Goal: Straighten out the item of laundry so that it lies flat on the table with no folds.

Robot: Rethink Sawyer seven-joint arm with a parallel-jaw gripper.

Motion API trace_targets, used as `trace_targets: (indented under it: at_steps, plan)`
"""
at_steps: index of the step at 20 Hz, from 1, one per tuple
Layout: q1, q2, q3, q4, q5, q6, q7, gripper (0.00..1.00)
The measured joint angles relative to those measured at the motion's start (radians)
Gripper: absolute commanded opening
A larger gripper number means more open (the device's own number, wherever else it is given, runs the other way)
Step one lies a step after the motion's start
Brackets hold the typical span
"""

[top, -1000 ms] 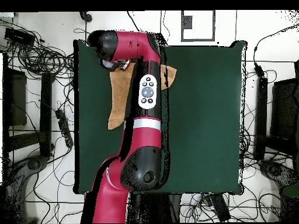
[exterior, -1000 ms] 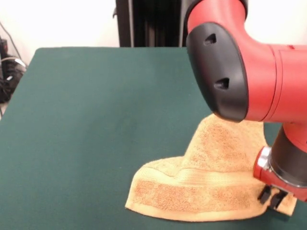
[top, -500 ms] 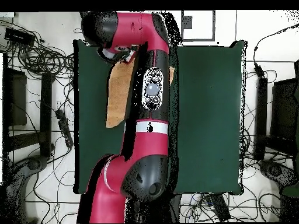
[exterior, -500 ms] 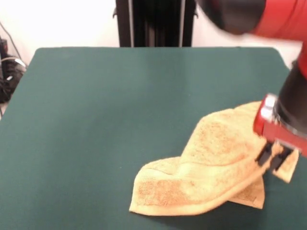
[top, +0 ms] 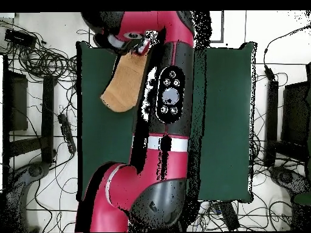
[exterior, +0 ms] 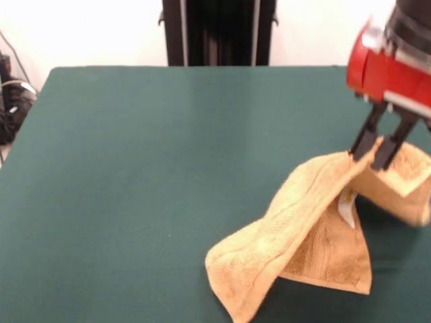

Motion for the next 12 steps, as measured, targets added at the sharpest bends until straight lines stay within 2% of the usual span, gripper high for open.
trace_targets:
  at_steps: [6, 12]
  plan:
    - [0.001, -0.075, 0.065, 0.044, -0.057, 0.001, 0.000, 0.00]
    - [0.005, -0.160, 0.141, 0.171, -0.143, 0.001, -0.032, 0.00]
